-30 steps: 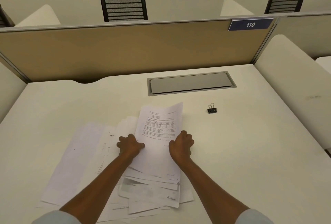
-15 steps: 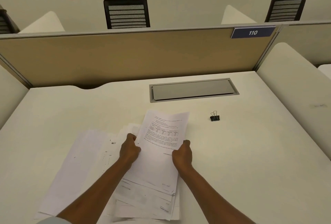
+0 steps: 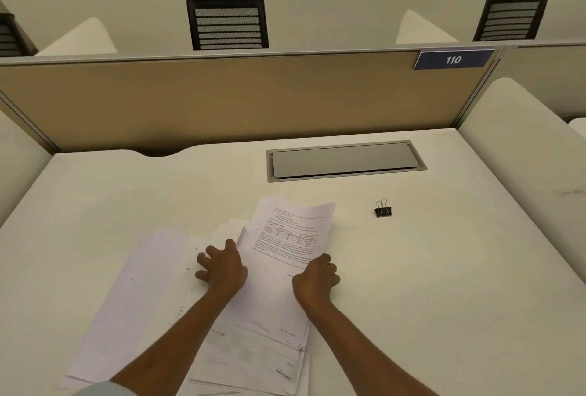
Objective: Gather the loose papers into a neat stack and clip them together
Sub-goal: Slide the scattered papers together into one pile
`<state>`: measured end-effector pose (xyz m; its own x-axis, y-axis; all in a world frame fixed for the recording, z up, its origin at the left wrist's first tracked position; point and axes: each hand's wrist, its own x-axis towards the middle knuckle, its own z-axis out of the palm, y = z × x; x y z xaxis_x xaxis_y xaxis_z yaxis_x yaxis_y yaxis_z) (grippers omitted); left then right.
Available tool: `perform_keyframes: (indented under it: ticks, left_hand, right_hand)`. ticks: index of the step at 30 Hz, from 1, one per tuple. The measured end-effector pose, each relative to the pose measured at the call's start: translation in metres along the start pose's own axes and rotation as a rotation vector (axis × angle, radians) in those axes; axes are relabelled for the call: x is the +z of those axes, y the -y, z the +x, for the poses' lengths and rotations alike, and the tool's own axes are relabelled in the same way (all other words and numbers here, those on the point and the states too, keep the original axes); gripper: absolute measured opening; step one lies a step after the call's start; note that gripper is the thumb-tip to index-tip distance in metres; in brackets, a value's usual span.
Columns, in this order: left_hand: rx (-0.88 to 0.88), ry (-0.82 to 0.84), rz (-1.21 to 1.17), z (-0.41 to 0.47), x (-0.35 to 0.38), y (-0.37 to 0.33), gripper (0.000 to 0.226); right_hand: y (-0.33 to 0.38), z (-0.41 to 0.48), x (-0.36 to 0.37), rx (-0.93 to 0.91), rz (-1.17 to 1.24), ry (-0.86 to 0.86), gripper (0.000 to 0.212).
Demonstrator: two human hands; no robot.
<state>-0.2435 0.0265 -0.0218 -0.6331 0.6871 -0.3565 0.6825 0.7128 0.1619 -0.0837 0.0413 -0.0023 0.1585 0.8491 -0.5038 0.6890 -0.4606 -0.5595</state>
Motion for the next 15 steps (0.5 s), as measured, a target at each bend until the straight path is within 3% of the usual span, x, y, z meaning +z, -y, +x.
perform_keyframes:
  ticks: [5,15]
  left_hand:
    - [-0.100,0.064,-0.049,0.010,-0.002,0.009,0.061]
    - [-0.065,-0.087,0.087,0.008,0.002,0.015,0.057]
  right_hand:
    - [0.000,0.000,0.003,0.000,0.044,0.013,0.051]
    - [-0.010,0.001,0.006,-0.087,0.259,0.029,0.043]
